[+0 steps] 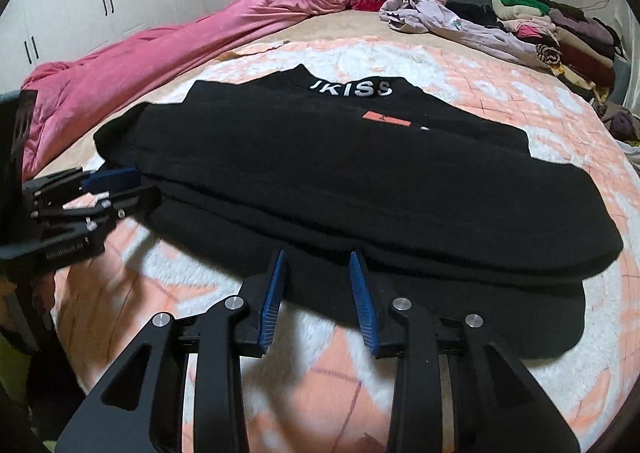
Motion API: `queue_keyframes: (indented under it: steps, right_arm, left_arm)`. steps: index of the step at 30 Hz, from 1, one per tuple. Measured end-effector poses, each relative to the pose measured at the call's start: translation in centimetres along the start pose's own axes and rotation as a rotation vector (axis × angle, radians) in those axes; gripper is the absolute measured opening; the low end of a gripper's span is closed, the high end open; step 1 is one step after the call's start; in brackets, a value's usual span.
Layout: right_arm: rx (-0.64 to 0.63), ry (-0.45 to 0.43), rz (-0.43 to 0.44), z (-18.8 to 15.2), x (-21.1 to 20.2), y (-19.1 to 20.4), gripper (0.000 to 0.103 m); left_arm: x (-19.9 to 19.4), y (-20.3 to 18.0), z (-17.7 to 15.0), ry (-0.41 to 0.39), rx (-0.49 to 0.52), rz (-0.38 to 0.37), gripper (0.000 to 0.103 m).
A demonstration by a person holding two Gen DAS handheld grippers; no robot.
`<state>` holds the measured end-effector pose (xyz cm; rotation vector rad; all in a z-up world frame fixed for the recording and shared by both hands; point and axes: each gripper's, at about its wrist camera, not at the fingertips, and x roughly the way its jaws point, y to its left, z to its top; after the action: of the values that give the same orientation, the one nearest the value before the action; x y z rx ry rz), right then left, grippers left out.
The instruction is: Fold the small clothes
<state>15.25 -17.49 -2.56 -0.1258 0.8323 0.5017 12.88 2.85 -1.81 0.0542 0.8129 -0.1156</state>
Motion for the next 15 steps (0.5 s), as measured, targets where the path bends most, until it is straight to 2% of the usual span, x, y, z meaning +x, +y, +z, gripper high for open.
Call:
queue_keyframes:
  steps: [6,9,11,15]
  right_arm:
    - [-0.010,-0.029,-0.005,1.3,0.6,-0.5,0.032]
    - [-0.022,-0.056,-0.011,2.2,0.6,-0.8,0.032]
    - [-0.017,-0.066,-0.011,3.1,0.7,-1.2,0.032]
    - [0.010,-0.075,0.000,4.7,1.4,-2.4,0.032]
  left_arm:
    - [0.4,-0.4,1.0,-0.018,0.038,0.024,0.042]
    - [0.2,-0.2,2.0,-0.027,0.018,0.013,0.042]
    - [-0.5,-0.2,2.3,-0.036,0.000,-0.022,0.042]
    - [-2.0,-1.4,1.9,-0.032,-0.018,-0.164,0.042]
